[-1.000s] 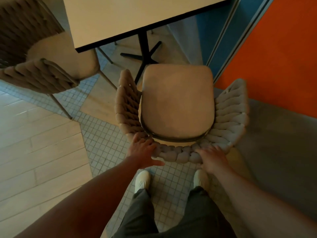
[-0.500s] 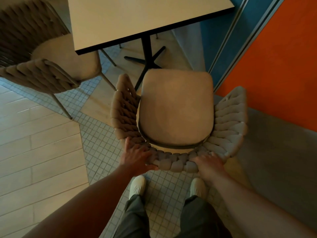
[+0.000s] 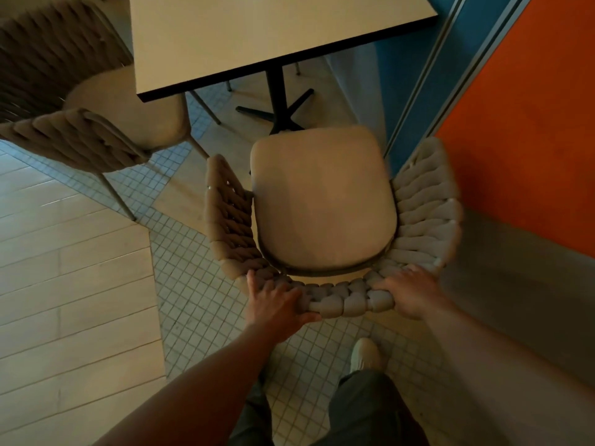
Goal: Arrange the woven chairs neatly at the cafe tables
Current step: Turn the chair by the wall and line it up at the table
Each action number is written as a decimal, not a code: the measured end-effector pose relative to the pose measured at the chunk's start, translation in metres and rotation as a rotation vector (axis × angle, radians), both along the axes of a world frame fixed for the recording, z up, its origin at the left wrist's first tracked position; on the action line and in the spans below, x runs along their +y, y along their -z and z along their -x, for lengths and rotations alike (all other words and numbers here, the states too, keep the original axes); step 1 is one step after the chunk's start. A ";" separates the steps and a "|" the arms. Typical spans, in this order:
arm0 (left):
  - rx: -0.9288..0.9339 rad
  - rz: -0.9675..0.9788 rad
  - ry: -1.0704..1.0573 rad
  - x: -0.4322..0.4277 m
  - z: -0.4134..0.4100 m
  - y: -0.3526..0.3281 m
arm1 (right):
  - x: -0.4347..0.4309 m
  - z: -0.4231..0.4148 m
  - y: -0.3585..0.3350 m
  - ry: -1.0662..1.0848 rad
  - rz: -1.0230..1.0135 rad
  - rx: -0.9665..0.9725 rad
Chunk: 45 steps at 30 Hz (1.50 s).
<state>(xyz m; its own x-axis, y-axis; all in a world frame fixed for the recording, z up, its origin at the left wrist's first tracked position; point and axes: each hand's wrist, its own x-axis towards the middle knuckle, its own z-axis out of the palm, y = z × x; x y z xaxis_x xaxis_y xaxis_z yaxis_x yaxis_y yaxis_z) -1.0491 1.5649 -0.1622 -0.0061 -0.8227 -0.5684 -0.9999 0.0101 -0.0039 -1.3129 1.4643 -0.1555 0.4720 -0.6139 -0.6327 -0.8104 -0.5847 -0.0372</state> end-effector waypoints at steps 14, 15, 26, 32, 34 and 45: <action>0.131 0.118 -0.219 -0.002 0.024 -0.006 | -0.018 0.030 -0.007 0.083 0.048 -0.112; 0.162 0.164 -0.276 0.003 0.024 -0.008 | -0.014 0.033 -0.012 0.208 -0.022 -0.205; 0.658 0.569 -1.748 -0.027 0.002 -0.015 | -0.007 0.018 -0.015 1.823 0.000 -0.645; 1.094 0.218 -1.872 -0.023 -0.024 0.001 | -0.013 0.013 0.012 2.104 -0.379 -0.874; 1.146 0.193 -1.857 -0.021 -0.026 0.004 | -0.017 0.013 0.012 2.123 -0.461 -0.903; 1.145 0.261 -1.883 -0.025 0.001 0.021 | -0.033 0.038 0.024 2.152 -0.566 -0.867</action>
